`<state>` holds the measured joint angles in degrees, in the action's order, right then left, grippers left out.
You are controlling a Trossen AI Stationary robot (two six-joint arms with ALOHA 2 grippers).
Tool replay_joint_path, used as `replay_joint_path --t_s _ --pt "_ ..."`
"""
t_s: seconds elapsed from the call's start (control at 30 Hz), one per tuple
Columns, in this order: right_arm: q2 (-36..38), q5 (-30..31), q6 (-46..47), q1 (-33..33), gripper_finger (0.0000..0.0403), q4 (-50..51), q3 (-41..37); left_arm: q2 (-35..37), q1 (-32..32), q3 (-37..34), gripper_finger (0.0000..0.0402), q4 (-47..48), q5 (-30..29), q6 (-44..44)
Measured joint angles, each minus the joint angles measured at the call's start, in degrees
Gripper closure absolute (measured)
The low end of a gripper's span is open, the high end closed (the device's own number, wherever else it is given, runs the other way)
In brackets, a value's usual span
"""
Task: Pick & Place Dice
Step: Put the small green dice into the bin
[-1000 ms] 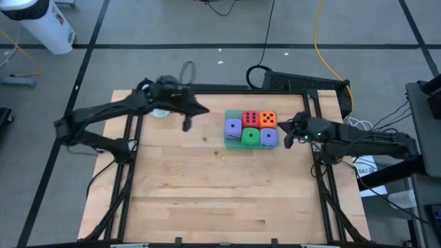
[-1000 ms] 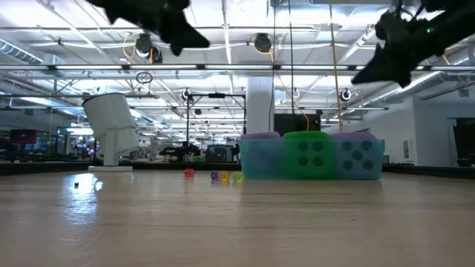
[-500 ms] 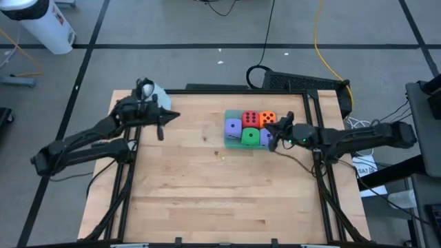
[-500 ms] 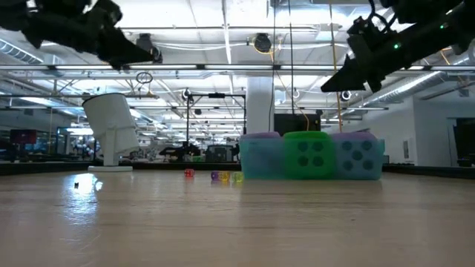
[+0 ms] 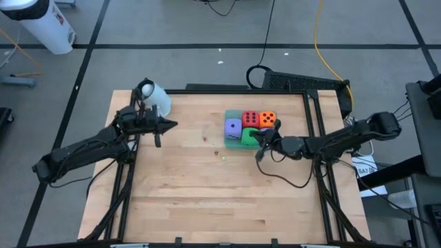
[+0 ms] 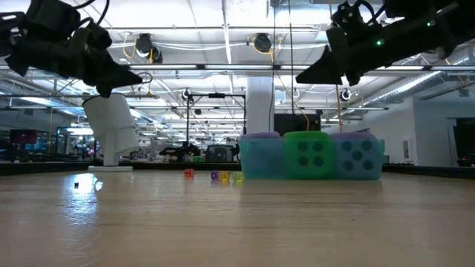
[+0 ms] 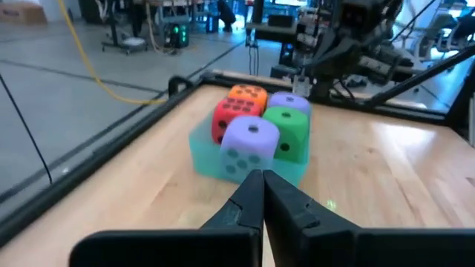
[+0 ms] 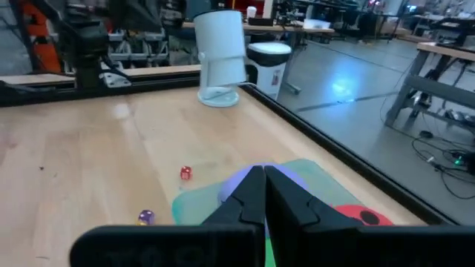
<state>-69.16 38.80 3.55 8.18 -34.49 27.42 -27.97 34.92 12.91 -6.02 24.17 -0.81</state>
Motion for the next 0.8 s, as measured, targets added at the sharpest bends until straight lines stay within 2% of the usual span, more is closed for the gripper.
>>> replay_joint_path --t_s 0.33,0.57,0.8 --pt "-8.3 -8.2 -0.9 0.7 0.0403 -1.7 7.3 0.0 0.0 -1.0 0.0397 0.0 -0.3 -0.8" --pt "-18.7 -15.5 -4.5 2.1 0.04 -10.0 10.2 -0.1 0.0 -1.0 0.0388 4.4 -6.8 -2.3" --pt "-25.3 -17.2 -0.2 2.1 0.0357 -15.0 10.1 -0.1 0.0 -1.0 0.0388 3.8 -8.3 1.8"
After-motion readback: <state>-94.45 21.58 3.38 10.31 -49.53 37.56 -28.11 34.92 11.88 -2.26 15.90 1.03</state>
